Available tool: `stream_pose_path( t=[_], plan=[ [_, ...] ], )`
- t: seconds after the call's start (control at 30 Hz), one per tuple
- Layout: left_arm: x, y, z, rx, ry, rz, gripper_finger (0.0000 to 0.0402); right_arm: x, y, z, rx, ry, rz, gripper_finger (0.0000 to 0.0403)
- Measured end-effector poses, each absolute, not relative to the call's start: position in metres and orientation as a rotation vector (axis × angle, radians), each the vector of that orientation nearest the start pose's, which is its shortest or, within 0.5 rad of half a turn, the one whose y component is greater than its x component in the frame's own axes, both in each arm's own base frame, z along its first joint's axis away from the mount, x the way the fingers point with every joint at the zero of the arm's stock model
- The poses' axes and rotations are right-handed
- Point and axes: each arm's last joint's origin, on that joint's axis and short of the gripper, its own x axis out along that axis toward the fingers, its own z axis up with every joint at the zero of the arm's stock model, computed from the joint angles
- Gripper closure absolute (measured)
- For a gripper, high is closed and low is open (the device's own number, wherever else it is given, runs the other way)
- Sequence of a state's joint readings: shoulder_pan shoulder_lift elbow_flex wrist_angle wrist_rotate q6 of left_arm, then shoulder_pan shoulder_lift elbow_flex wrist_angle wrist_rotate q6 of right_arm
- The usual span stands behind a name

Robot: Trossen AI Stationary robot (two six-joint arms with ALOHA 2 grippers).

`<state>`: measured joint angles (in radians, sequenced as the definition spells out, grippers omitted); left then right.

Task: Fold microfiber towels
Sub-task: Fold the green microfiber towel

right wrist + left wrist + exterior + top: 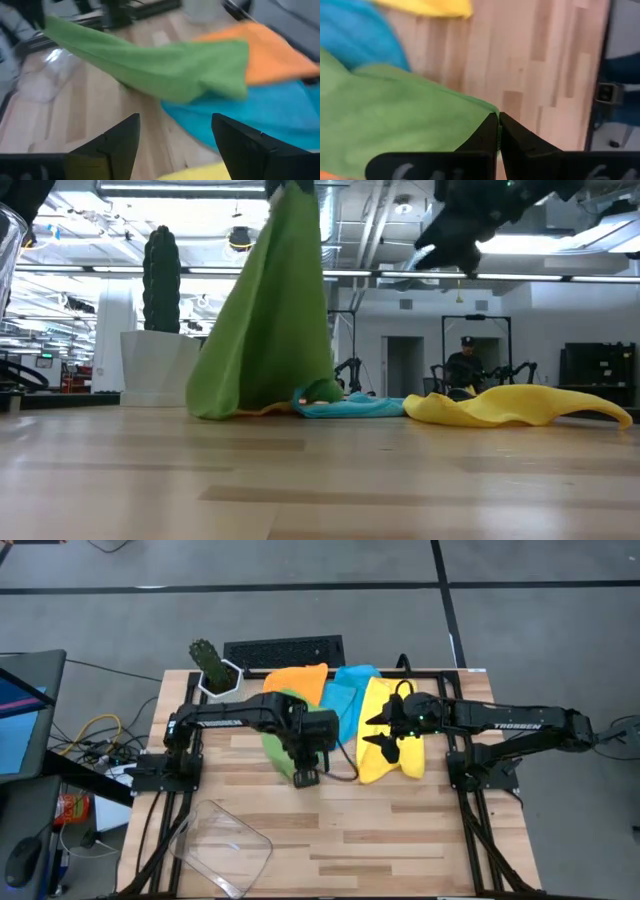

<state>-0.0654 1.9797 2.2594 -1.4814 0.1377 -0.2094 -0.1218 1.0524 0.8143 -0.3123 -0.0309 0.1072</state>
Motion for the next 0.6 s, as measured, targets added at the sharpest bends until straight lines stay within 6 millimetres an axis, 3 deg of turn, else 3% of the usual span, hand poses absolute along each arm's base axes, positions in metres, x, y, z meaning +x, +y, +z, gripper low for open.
stream_pose_path(
  t=[0.13, 0.33, 0.6],
  plan=[
    [0.372, -0.043, 0.403, -0.189, 1.137, -0.101, 0.0401, 0.225, -0.017, 0.287, 0.048, 0.504, -0.051, 0.0131],
    [0.359, -0.054, 0.417, -0.206, 1.097, -0.139, 0.0401, 0.242, -0.005, 0.281, -0.02, 0.465, 0.059, 0.0131],
    [0.348, -0.066, 0.42, -0.196, 1.136, -0.168, 0.0402, 0.28, 0.0, 0.249, -0.049, 0.492, 0.14, 0.0131]
  ],
)
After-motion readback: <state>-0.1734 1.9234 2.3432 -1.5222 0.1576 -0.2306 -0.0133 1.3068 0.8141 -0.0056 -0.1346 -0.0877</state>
